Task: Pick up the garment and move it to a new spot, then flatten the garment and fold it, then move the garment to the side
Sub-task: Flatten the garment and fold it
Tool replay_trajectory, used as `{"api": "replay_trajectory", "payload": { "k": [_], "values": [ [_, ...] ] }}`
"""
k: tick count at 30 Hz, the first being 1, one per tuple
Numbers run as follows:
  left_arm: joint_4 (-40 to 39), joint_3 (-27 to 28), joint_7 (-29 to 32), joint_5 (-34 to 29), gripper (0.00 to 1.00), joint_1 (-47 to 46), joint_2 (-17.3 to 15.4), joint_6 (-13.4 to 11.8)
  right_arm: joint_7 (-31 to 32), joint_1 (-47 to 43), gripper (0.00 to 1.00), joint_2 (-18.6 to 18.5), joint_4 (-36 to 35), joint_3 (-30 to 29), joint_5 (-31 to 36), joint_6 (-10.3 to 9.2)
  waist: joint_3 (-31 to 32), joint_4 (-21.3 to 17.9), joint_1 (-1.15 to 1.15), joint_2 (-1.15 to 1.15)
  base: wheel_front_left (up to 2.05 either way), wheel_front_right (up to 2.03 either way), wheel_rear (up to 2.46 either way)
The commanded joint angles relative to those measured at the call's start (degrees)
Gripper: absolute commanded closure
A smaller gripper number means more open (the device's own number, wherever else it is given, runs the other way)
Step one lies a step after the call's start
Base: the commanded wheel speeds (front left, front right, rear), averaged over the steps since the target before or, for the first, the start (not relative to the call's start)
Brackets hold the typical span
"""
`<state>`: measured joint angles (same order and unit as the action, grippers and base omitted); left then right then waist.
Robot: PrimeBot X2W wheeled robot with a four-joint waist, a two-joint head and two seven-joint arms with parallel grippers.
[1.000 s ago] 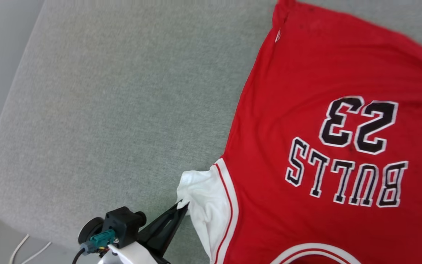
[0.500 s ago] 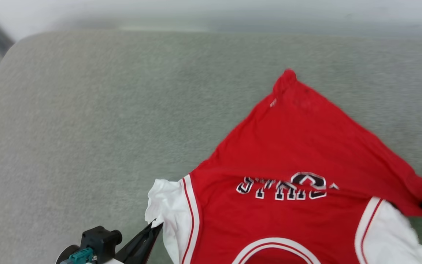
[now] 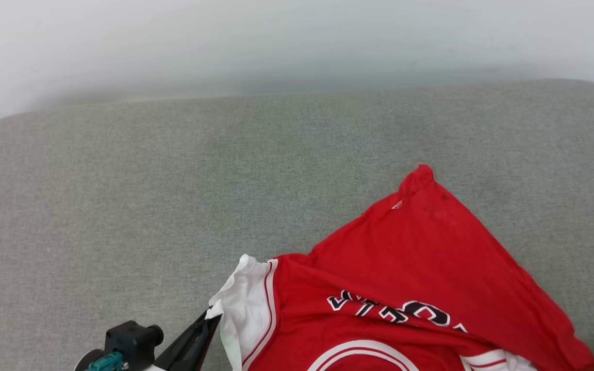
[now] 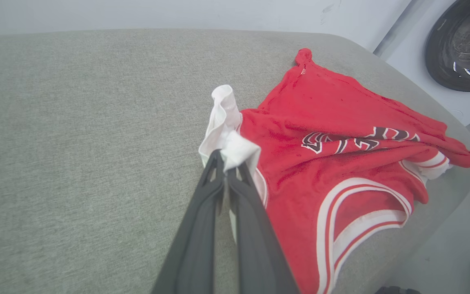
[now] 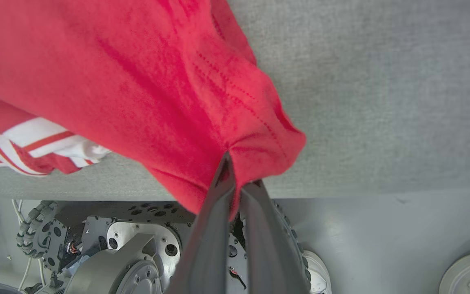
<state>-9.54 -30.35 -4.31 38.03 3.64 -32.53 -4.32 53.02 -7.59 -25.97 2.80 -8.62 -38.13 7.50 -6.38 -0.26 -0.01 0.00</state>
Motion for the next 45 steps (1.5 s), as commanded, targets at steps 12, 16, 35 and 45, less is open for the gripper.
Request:
{"api": "replay_trajectory", "payload": {
  "k": [12, 16, 35, 45],
  "values": [
    [-0.48, -0.28, -0.90, 0.25, 1.00, 0.85, 0.04, -0.21, -4.80, 1.31, 0.00, 0.48, -0.55, 1.31, -2.29, -0.02, 0.93, -0.17, 0.01, 0.00, 0.00, 0.00, 0.00],
    [-1.38, -0.16, -0.88, 0.06, 1.00, 0.52, -0.31, -0.40, -3.33, 4.86, 0.00, -0.60, -5.86, 2.24, -3.87, -0.02, -0.24, 0.52, 0.01, 0.00, 0.00, 0.00, 0.00],
    [-5.86, -4.09, 0.68, -4.32, 1.00, -8.92, 2.47, 1.90, 5.04, 38.69, 0.00, -0.44, 4.77, 11.15, 9.39, -0.02, -14.04, 13.30, 0.01, 0.00, 0.00, 0.00, 0.00],
    [-5.00, -6.07, -0.01, -5.17, 1.00, -10.82, 4.75, 2.68, 3.56, 41.44, 0.00, -2.84, 15.31, 14.08, 12.51, -0.02, -17.07, 17.47, 0.01, 0.00, 0.00, 0.00, 0.00]
  ]
}}
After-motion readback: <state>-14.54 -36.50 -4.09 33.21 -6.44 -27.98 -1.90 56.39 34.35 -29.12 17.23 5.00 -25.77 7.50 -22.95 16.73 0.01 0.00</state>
